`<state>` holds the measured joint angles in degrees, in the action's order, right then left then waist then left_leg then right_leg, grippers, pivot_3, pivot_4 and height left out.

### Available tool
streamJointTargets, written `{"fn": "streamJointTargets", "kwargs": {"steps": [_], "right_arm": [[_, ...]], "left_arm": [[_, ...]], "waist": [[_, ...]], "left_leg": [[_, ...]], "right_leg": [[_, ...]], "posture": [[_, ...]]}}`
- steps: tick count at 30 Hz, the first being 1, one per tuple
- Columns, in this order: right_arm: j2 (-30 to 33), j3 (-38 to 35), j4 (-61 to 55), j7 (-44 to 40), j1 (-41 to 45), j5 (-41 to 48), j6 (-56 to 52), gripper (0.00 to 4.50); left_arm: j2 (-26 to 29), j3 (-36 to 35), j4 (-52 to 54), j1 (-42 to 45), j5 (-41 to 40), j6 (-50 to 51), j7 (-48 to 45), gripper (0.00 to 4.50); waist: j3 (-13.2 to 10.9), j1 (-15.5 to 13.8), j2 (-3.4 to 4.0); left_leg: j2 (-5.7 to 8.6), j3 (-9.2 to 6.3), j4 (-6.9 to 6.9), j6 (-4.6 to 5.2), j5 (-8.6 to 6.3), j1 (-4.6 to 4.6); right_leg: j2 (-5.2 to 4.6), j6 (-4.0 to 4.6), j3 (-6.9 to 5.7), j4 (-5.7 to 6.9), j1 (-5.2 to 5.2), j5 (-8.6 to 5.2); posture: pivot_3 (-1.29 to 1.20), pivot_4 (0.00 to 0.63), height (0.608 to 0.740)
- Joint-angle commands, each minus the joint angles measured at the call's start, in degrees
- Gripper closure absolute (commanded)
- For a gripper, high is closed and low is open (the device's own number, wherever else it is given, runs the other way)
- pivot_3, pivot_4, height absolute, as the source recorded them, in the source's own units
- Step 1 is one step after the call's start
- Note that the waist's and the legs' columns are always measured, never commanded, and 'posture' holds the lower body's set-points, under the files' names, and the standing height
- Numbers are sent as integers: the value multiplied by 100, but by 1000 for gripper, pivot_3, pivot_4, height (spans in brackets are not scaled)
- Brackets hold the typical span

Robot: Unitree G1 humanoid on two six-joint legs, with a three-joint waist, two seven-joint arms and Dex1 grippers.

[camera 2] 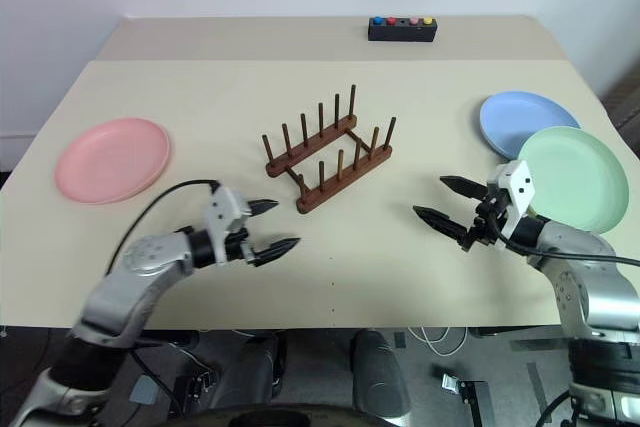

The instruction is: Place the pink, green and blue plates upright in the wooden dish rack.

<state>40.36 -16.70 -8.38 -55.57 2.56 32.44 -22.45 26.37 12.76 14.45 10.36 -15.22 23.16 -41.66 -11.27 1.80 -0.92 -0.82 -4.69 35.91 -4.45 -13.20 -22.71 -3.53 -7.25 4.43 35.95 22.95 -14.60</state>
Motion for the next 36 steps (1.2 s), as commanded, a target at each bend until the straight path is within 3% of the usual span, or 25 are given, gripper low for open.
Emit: {"fn": "streamJointTargets", "kwargs": {"steps": [1, 8, 16, 23, 29, 36], "right_arm": [[-67, -202, -666, 229, -262, 232, -143, 110], [-144, -243, -1495, 546, -908, 418, -369, 110], [-326, 46, -1845, 743, -1214, 342, -343, 0], [-221, 430, -2022, 909, -1162, 132, -465, 0], [90, 562, -1952, 741, -1219, -49, -474, 0], [88, 435, -2020, 799, -1416, -100, -399, 0]], "left_arm": [[-220, 213, -411, 338, 412, -103, 272, 0], [-610, 248, -1133, 682, 770, -375, 530, 0], [-624, 92, -1247, 794, 706, -486, 391, 3823], [-596, 222, -1442, 992, 774, -823, 55, 3827], [-502, 493, -2031, 1629, 528, -1323, -1418, 3827], [-822, 669, -4062, 2920, 945, -2493, -2107, 3827]], "waist": [[0, 23, -1], [2, 17, -1], [3, -43, -3], [3, -93, -3], [3, -121, -4], [2, -106, -5]], "left_leg": [[0, 0, 0, 0, 0, -1], [0, 1, 5, 2, -1, -1], [0, 0, 9, 3, -2, 2], [0, 0, 12, 2, -2, 0], [2, -1, 21, 2, -2, -15], [2, -8, 30, 3, -1, -45]], "right_leg": [[0, 0, 0, 1, 1, 0], [-2, -3, 1, 4, 0, -1], [-1, -2, 0, 5, -2, -3], [-1, -1, 0, 5, -2, -2], [-3, -1, -2, 1, 3, -2], [0, -2, -8, 6, 28, 1]], "posture": [[0, 150, 730], [0, 150, 730], [0, 150, 730], [0, 150, 730], [0, 150, 730], [0, 150, 730]]}}
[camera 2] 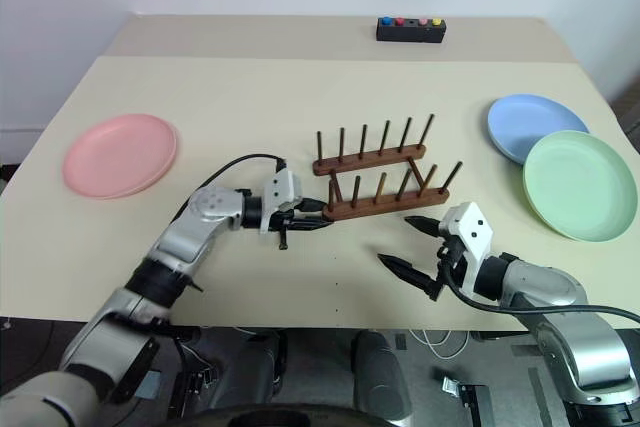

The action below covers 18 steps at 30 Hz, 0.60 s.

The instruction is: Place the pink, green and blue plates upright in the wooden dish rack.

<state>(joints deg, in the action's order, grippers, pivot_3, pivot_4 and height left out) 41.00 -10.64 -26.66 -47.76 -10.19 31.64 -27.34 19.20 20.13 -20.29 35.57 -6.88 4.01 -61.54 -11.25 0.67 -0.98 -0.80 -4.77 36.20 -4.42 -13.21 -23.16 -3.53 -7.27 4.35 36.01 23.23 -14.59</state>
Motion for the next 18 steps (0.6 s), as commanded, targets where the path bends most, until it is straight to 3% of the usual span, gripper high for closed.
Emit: {"fn": "streamJointTargets", "kwargs": {"steps": [1, 10, 15, 18], "right_arm": [[13, -192, -233, 42, -210, -28, 103, 0], [-99, -324, -459, 223, -648, -86, 217, 0], [-122, -178, -348, 261, -525, -184, 299, 0], [-139, -139, -269, 272, -423, -234, 336, 0]], "left_arm": [[-151, -96, -830, 521, 137, -703, -144, 3827], [-305, -215, -2029, 1002, 248, -1510, -539, 3827], [-368, -334, -2358, 1128, 237, -1459, -557, 3827], [-352, -473, -2295, 1078, 171, -1370, -518, 2334]], "waist": [[0, 15, 0], [0, 12, -1], [0, 12, -1], [0, 19, -1]], "left_leg": [[0, 0, -2, 1, 0, 0], [0, -1, -1, 6, -3, -8], [0, -1, 1, 6, -3, -9], [0, -2, 0, 6, -3, -8]], "right_leg": [[0, -1, 1, 0, 2, 0], [1, -10, 0, 2, 11, 2], [0, -10, 0, 2, 10, 3], [1, -12, 1, 4, 10, 4]], "posture": [[0, 150, 730], [0, 150, 730], [0, 150, 730], [0, 150, 730]]}}
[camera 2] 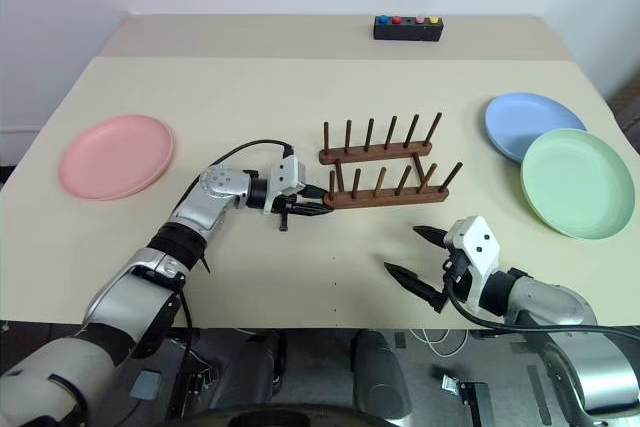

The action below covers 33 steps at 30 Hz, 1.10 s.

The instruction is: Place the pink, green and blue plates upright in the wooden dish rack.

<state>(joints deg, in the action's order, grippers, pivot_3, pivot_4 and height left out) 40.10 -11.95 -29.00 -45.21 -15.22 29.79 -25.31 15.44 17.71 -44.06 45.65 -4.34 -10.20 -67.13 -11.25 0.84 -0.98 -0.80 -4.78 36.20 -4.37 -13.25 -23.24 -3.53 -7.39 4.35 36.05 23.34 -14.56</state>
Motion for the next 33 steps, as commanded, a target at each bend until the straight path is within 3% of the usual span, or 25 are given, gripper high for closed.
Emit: {"fn": "streamJointTargets", "kwargs": {"steps": [1, 3, 6, 8, 11, 16, 22, 33], "right_arm": [[-49, -25, 31, 22, 144, -61, 147, 0], [-26, -86, 167, 2, 222, -103, 214, 0], [48, -181, 375, -47, 278, -163, 262, 0], [76, -243, 521, -37, 323, -215, 271, 534], [165, -237, 694, -81, 336, -331, 307, 1837], [314, 18, 1151, -55, 478, -801, 376, 4470], [184, 168, 1760, 411, 1007, -1435, 678, 4500], [-242, 636, 3015, 854, 2124, -2153, 1319, 4500]], "left_arm": [[84, -338, 237, -38, -128, 69, 120, 1786], [266, -467, 624, -314, -70, 169, 361, 831], [487, -615, 1351, -768, -159, 573, 488, 831], [584, -718, 1935, -1087, -380, 1032, 452, 790], [680, -780, 2807, -1571, -646, 1539, 437, 1655], [655, -336, 4067, -2141, -647, 2158, 476, 4310], [225, 157, 3901, -1980, 122, 2162, 1344, 4456], [-437, -246, 3065, -1549, 371, 1965, 2889, 4456]], "waist": [[0, 2, 0], [0, 18, 0], [1, 17, 2], [1, 8, 2], [1, -16, 2], [2, -28, 3], [3, -6, 3], [4, 7, 2]], "left_leg": [[0, 0, -1, 0, 0, 0], [0, -1, -1, 0, 0, 1], [-1, -2, -6, 0, 0, 5], [-1, -3, -6, 0, 0, 6], [-1, -3, -1, 0, 0, 5], [-1, -2, 3, -1, 0, 6], [0, 2, 6, 0, 1, 17], [0, 1, 6, -1, 1, 26]], "right_leg": [[0, -2, 0, 1, 0, 1], [0, -10, 0, 2, 0, 5], [0, -14, 0, 6, 1, 7], [0, -14, -1, 9, 1, 7], [-1, -12, -1, 9, -2, 7], [-2, 2, -1, 8, -5, 0], [0, 8, 2, 8, -16, -1], [0, -7, 2, 8, -23, 10]], "posture": [[0, 150, 730], [0, 150, 730], [0, 150, 730], [0, 150, 730], [0, 150, 730], [0, 150, 730], [0, 150, 730], [0, 150, 730]]}}
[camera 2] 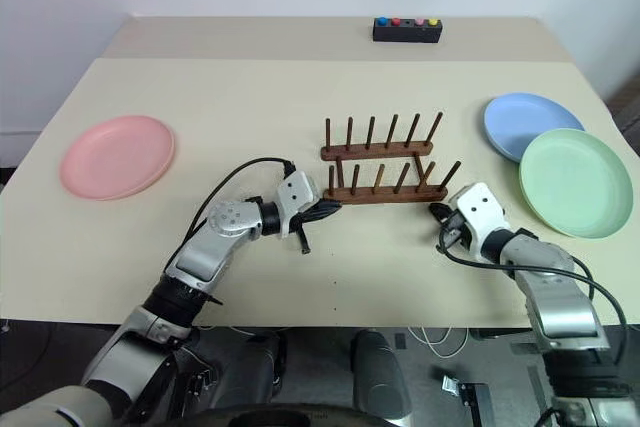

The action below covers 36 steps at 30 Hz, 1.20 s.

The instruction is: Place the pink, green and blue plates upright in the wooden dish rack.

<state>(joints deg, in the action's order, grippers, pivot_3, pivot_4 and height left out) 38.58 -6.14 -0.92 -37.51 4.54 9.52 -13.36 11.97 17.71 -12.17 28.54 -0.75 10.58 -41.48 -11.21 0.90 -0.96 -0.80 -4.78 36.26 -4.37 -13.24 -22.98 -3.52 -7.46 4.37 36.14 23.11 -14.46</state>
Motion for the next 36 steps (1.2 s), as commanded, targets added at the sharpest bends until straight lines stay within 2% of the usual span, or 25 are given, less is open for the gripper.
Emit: {"fn": "streamJointTargets", "kwargs": {"steps": [1, 7, 16, 18, 22, 25, 28, 30, 32, 36], "right_arm": [[-118, 95, 292, 104, 241, -176, 184, 4500], [-197, 193, 568, 101, 496, -321, 369, 4500], [-59, 131, 324, -15, 310, -313, 450, 4500], [17, 51, -108, -266, 94, -107, 491, 4500], [143, -115, -1462, -1012, -468, 931, -39, 4500], [203, -52, -2160, -1420, -622, 1623, -453, 4500], [183, 74, -2159, -1455, -389, 1656, -599, 4500], [147, 158, -2052, -1433, -205, 1552, -568, 4500], [89, 309, -1860, -1474, 63, 1436, -474, 4500], [34, 536, -1490, -1653, 437, 1327, -347, 4500]], "left_arm": [[-95, -241, -177, 188, 53, -157, 380, 4456], [-61, -212, -152, 180, 3, -213, 314, 4456], [80, -280, 221, -16, -138, -86, 138, 4456], [233, -392, 576, -169, -342, 48, -42, 4456], [737, -1201, 1532, -661, -1289, 805, -375, 4456], [1119, -2198, 1846, -952, -2078, 1318, -329, 3562], [1394, -3135, 1839, -1050, -2358, 1466, 171, 2018], [1531, -3446, 1793, -1096, -2344, 1413, 398, 974], [1629, -3889, 1629, -1012, -2180, 1375, 1024, 44], [1755, -4580, 1100, -733, -1666, 1550, 2640, 44]], "waist": [[0, 6, 0], [1, 5, 1], [1, 5, 1], [1, 4, 2], [-1, 47, 6], [-1, 80, 6], [-1, 97, 1], [-2, 88, 0], [-2, 44, -1], [-2, 3, -3]], "left_leg": [[0, 0, -1, 0, 0, 0], [0, 0, -6, 0, 0, 4], [0, 0, -7, 0, 0, 4], [0, 0, -7, 0, 0, 4], [-3, -1, -20, 0, 0, 4], [-5, -1, -15, 0, 0, 13], [-6, -2, -11, 0, 0, 23], [-5, -2, -8, 0, 0, 26], [-3, -2, -9, 0, 0, 26], [-3, -2, -10, 0, 0, 29]], "right_leg": [[0, -1, 0, 0, 0, 0], [0, -4, 0, 1, 0, 2], [0, -4, 0, 1, 0, 2], [0, -4, 0, 2, 0, 2], [1, -7, 0, 6, 7, 0], [2, -5, 0, 13, 3, 0], [2, 13, -1, 13, -9, -11], [1, 15, -1, 10, -16, -13], [-1, 14, -1, 5, -19, -13], [0, 8, -3, 3, -21, -8]], "posture": [[0, 150, 730], [0, 150, 730], [0, 150, 730], [0, 150, 730], [0, 150, 730], [0, 150, 730], [0, 150, 730], [0, 150, 730], [0, 150, 730], [0, 150, 730]]}}
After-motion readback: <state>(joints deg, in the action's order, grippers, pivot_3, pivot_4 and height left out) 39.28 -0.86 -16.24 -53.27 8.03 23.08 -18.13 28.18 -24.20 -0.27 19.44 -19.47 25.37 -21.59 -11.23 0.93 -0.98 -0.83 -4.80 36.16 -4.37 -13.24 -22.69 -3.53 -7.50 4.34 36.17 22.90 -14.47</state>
